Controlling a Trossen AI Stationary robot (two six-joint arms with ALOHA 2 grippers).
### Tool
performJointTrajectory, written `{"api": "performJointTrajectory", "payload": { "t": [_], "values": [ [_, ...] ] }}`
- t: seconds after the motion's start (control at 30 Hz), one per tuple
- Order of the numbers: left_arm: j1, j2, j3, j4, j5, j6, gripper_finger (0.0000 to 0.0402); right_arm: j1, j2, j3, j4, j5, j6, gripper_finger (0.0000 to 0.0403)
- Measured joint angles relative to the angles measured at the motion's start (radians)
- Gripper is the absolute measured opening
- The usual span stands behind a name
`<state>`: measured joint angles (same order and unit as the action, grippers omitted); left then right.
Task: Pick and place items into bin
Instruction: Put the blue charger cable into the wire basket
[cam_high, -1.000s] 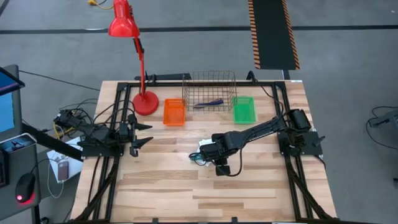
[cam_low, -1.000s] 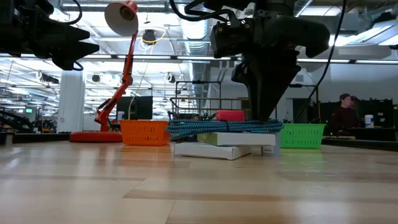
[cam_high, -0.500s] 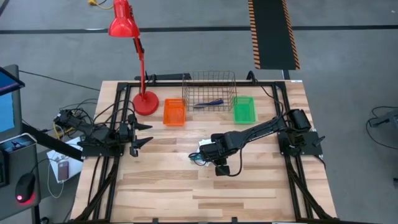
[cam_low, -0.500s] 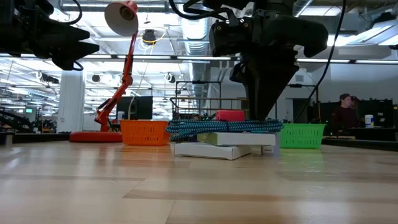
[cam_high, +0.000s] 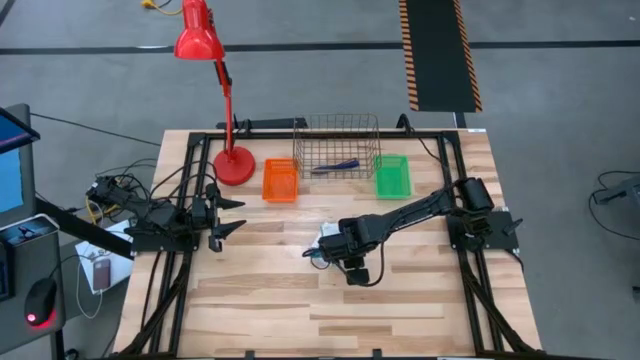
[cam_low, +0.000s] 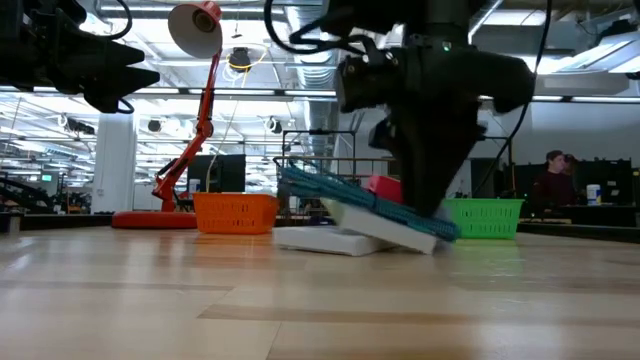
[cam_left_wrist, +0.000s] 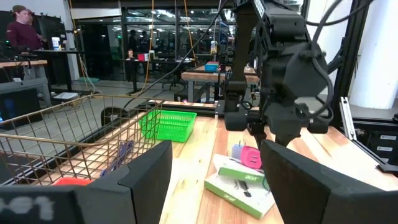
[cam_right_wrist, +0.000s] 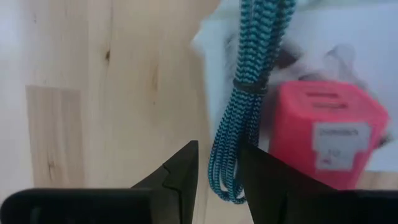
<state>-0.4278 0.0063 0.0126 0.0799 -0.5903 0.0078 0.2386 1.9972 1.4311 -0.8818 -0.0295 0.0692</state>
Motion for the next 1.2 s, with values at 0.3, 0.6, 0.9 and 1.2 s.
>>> {"api": "performJointTrajectory", "payload": {
  "t": [0.3,0.6,0.9,1.2],
  "values": [
    [0.000,0.000,0.000,0.000,0.000,0.000,0.0233,-0.005,0.002,0.000,0.000,0.001,-0.001,0.0106],
    [0.000,0.000,0.000,0.000,0.000,0.000,0.0233,-0.006,0.003,0.000,-0.001,0.000,-0.002,0.0106],
    [0.000,0.000,0.000,0.000,0.000,0.000,0.0233,-0.006,0.003,0.000,-0.001,0.001,-0.002,0.0106],
    [0.000,0.000,0.000,0.000,0.000,0.000,0.0233,-0.005,0.003,0.000,-0.003,0.001,-0.019,0.0106]
  ]
}}
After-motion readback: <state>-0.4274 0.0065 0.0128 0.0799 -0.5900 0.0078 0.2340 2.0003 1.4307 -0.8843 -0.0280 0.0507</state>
